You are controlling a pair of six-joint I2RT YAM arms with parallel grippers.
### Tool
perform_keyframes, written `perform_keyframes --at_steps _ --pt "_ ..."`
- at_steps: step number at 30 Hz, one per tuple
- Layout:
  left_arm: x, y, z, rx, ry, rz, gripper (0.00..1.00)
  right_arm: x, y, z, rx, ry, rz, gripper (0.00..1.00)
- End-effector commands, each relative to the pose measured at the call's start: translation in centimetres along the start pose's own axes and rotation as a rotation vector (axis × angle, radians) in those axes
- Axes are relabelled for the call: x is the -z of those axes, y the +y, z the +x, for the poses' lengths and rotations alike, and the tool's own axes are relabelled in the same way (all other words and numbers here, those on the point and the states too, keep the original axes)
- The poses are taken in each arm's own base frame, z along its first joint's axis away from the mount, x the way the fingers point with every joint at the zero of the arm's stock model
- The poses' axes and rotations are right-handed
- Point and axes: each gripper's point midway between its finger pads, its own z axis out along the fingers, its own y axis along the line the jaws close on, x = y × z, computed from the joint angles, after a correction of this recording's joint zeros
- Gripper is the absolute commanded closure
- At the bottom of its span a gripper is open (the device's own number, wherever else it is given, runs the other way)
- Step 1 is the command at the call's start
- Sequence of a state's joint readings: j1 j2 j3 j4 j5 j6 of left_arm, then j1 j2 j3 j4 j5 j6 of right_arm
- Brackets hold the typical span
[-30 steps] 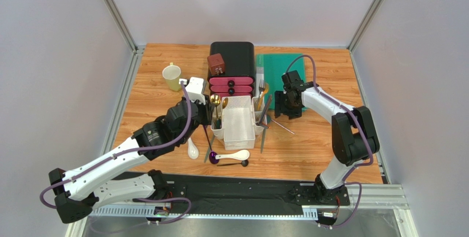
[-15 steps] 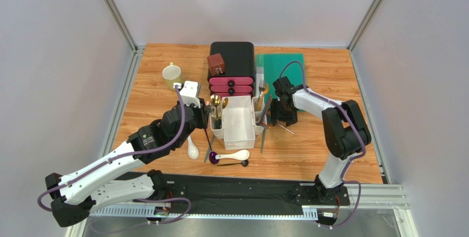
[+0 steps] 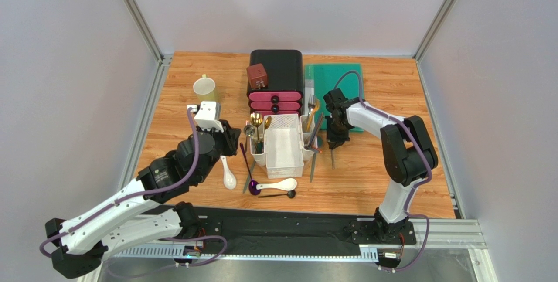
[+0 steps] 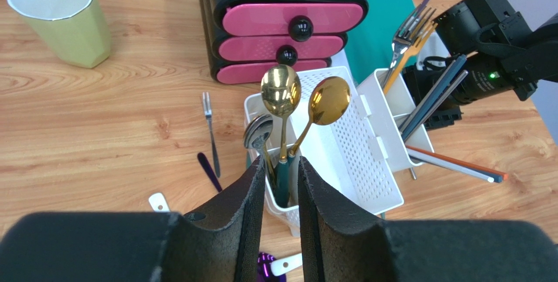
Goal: Sort the eating utensils into containers
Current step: Pick up the chopstick from the center of the board.
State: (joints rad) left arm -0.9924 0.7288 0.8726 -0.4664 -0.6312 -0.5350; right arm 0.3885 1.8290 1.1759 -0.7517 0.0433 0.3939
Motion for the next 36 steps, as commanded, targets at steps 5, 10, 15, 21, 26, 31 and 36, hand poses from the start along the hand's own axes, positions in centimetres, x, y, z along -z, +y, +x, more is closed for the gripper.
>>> perform_keyframes --at_steps 5,10,15,21,26,31,36 --pt "0.4 0.8 0.1 0.022 -0.003 -0.022 0.69 -0.4 -1.1 2.0 -0.11 0.017 -0.006 1.0" --pt "0.3 0.7 0.3 0.027 0.001 -0.022 0.69 2.9 0.0 2.8 -0.135 -0.032 -0.088 1.0" --pt "0.0 0.5 0.5 0.022 0.009 -0.025 0.69 7.8 0.3 4.0 -0.141 -0.128 -0.138 1.0" --pt "-0.1 0.5 0.6 0.03 0.013 -0.025 0.7 14.3 0.0 3.5 -0.156 -0.326 -0.191 1.0" --pt "0.2 0.7 0.8 0.04 0.02 -0.026 0.7 18.8 -2.1 1.3 -0.16 -0.494 -0.122 1.0" --pt "0.3 0.7 0.6 0.051 0.013 -0.028 0.7 21.2 -1.1 0.6 -0.133 -0.538 -0.186 1.0" --pt "0.3 0.7 0.3 0.043 0.013 -0.029 0.69 23.4 1.1 0.6 -0.055 -0.621 -0.298 1.0"
